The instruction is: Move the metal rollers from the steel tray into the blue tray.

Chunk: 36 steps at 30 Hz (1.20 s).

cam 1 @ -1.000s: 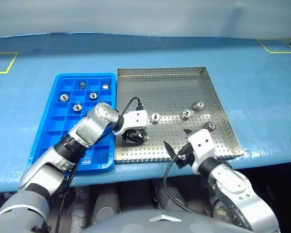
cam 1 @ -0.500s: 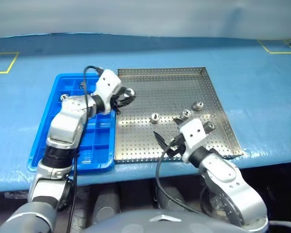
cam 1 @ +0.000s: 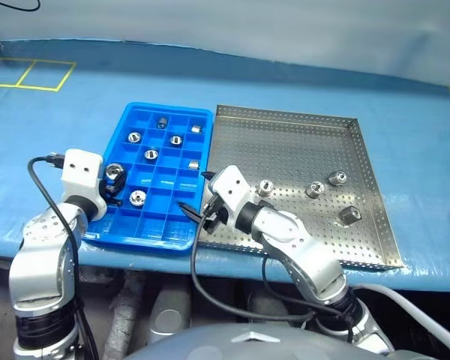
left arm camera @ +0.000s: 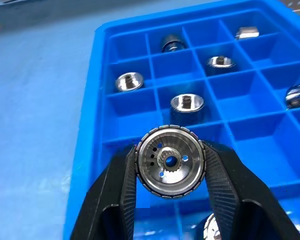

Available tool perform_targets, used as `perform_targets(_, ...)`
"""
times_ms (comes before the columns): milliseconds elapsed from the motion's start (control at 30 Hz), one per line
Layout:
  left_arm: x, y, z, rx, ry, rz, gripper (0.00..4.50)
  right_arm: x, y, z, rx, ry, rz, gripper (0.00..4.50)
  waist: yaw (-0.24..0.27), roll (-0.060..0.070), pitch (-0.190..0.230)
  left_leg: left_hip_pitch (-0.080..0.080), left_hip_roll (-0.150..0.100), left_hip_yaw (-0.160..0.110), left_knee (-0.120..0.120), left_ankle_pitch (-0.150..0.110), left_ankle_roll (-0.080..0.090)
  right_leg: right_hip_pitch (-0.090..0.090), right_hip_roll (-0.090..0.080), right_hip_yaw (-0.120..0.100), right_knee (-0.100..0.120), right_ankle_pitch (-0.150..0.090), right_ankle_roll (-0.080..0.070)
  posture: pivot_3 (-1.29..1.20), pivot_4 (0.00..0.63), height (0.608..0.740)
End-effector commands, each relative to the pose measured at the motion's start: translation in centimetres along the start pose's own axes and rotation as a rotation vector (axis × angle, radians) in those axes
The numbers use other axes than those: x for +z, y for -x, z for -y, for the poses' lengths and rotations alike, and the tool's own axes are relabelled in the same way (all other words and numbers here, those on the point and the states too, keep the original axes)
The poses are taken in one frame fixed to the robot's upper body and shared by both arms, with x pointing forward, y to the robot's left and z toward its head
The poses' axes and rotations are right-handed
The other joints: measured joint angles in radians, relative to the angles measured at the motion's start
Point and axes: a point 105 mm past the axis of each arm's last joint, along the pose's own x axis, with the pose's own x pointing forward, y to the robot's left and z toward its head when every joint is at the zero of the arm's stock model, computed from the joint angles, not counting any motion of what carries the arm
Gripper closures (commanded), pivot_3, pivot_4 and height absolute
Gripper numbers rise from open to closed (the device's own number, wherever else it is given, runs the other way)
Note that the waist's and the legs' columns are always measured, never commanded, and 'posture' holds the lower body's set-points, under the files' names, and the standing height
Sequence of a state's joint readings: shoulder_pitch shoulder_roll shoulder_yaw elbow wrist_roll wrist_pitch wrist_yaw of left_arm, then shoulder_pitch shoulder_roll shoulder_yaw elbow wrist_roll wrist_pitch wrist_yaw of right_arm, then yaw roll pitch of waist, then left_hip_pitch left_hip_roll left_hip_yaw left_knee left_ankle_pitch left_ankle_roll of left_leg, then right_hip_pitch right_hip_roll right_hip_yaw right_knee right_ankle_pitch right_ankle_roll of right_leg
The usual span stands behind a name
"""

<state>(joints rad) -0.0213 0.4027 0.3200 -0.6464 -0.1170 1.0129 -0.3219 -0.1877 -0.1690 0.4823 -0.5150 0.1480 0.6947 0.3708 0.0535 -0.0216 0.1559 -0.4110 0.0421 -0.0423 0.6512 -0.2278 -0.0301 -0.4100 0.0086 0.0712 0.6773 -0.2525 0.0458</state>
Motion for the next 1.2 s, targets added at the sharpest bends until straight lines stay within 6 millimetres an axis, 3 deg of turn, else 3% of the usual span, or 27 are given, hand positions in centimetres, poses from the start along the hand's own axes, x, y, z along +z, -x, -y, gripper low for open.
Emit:
perform_targets(33,1.3,0.1,-1.3,0.096,-0.015,0.054,2.81,1.3,-0.1,-0.4,0.024,0.010,0.061,0.00,0.002,0.000,0.000,0.000,0.000,0.000,0.000,0.000,0.000,0.000,0.000,0.000,0.000,0.000,0.000,0.24,0.150,0.740)
perform_targets(367,0.7,-2.7,-0.5,0.088,0.019,0.026,2.81,0.9,0.3,-0.8,0.017,-0.005,0.053,0.00,-0.006,0.000,0.000,-0.001,0.000,-0.001,-0.002,0.000,-0.001,-0.001,0.000,-0.001,0.000,0.001,0.001,0.16,0.150,0.740)
perform_targets(700,-0.7,-3.0,-0.3,0.064,-0.010,-0.065,2.81,0.8,0.7,-0.6,-0.014,-0.011,0.056,0.00,-0.025,0.000,0.000,0.000,0.001,-0.001,-0.002,0.000,-0.001,-0.001,0.001,-0.001,0.000,0.001,0.001,0.14,0.150,0.740)
perform_targets(733,-0.7,-3.0,-0.4,0.068,-0.013,-0.070,2.10,0.8,0.7,-0.6,-0.015,-0.012,0.056,0.00,-0.026,0.000,0.000,0.000,0.001,-0.001,-0.002,0.000,-0.001,-0.001,0.001,-0.002,0.000,0.001,0.001,0.14,0.150,0.740)
perform_targets(867,1.1,-2.8,-0.4,0.078,-0.009,0.016,0.90,0.7,0.8,-0.5,-0.027,-0.016,0.054,0.00,-0.031,0.000,0.000,0.000,0.001,-0.001,-0.002,0.000,-0.001,-0.001,0.001,-0.001,0.000,0.001,0.001,0.13,0.150,0.740)
perform_targets(900,2.7,-2.8,0.5,0.020,-0.009,0.104,0.61,0.7,0.8,-0.4,-0.032,-0.016,0.053,0.00,-0.033,0.000,0.000,0.000,0.001,-0.001,-0.002,0.000,-0.001,-0.001,0.001,-0.001,0.000,0.001,0.001,0.13,0.150,0.740)
perform_targets(1000,6.2,-2.5,3.3,-0.156,0.005,0.298,0.61,0.6,1.2,-0.2,-0.048,-0.019,0.053,0.00,-0.026,0.000,0.000,-0.001,0.001,-0.002,-0.002,0.001,-0.001,-0.001,0.001,-0.002,0.000,0.001,0.000,0.12,0.150,0.740)
perform_targets(1033,6.7,-2.4,3.9,-0.192,0.012,0.326,0.61,0.6,1.3,-0.1,-0.052,-0.019,0.053,0.00,-0.025,0.000,0.000,-0.001,0.001,-0.002,-0.002,0.001,-0.001,-0.001,0.000,-0.003,0.000,0.001,0.000,0.11,0.150,0.740)
perform_targets(1100,7.9,-2.3,7.0,-0.396,-0.010,0.381,0.61,0.4,2.2,0.4,-0.073,-0.020,0.045,0.00,-0.025,0.000,0.000,-0.001,0.000,-0.002,-0.002,0.001,-0.001,-0.001,0.000,-0.002,0.000,0.001,0.001,0.09,0.150,0.740)
perform_targets(1200,8.2,-2.1,10.9,-0.659,-0.084,0.389,0.61,0.0,3.7,1.1,-0.106,-0.009,0.021,0.00,-0.031,0.000,0.000,-0.001,-0.002,-0.002,-0.002,0.001,-0.001,0.000,-0.002,-0.002,-0.001,0.002,0.001,0.05,0.150,0.740)
